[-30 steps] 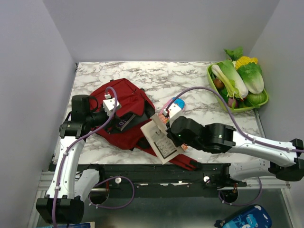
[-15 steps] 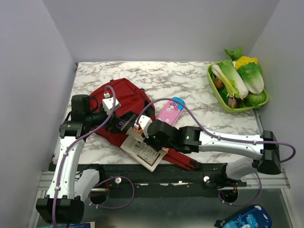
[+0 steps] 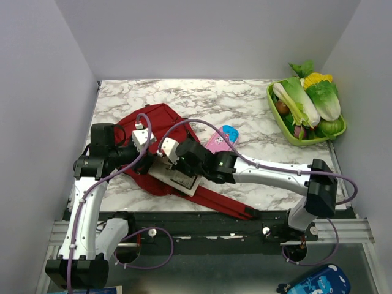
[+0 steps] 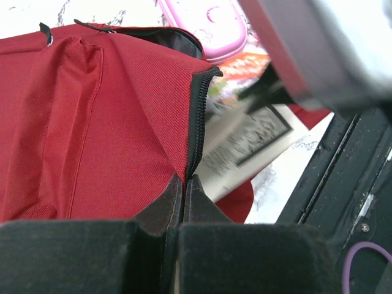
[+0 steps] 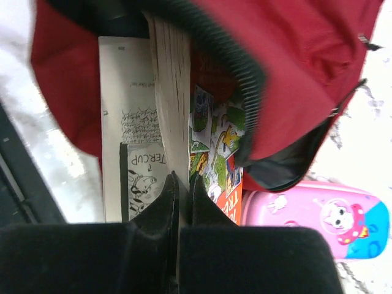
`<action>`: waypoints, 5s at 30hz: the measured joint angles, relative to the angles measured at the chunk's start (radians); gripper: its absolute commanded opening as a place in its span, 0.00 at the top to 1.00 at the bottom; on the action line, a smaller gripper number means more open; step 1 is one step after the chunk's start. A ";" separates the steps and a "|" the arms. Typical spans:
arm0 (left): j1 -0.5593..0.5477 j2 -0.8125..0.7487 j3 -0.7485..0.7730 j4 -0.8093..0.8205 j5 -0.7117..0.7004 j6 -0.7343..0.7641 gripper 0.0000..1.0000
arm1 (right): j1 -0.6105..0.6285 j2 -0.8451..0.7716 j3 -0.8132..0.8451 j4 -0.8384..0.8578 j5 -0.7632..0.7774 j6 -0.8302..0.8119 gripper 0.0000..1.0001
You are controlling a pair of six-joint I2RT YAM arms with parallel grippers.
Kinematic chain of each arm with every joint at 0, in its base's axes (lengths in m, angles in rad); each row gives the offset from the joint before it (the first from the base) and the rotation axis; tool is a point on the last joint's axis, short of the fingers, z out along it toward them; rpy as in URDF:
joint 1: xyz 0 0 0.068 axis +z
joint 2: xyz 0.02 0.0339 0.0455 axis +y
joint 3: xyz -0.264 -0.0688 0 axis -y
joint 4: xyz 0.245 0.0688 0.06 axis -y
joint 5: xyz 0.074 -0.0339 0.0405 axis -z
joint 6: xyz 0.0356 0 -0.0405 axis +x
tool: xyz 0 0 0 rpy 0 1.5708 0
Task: Pack the student bag
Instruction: Place the book in the student bag.
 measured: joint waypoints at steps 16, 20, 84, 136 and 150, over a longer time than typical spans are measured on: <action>0.001 0.014 0.022 -0.041 0.000 0.048 0.98 | -0.079 0.154 0.124 0.076 -0.027 -0.037 0.99; 0.001 0.014 0.030 -0.044 0.000 0.048 0.98 | -0.070 0.263 0.215 0.069 -0.033 -0.011 0.99; 0.000 0.034 0.028 -0.045 -0.005 0.039 0.99 | -0.339 0.204 -0.086 0.026 0.049 1.048 0.99; 0.000 0.029 0.028 -0.066 -0.005 0.052 0.99 | -0.297 0.287 0.052 -0.010 -0.066 1.113 0.69; 0.000 0.029 0.028 -0.066 -0.005 0.052 0.99 | -0.274 0.352 0.067 0.106 -0.192 1.031 0.62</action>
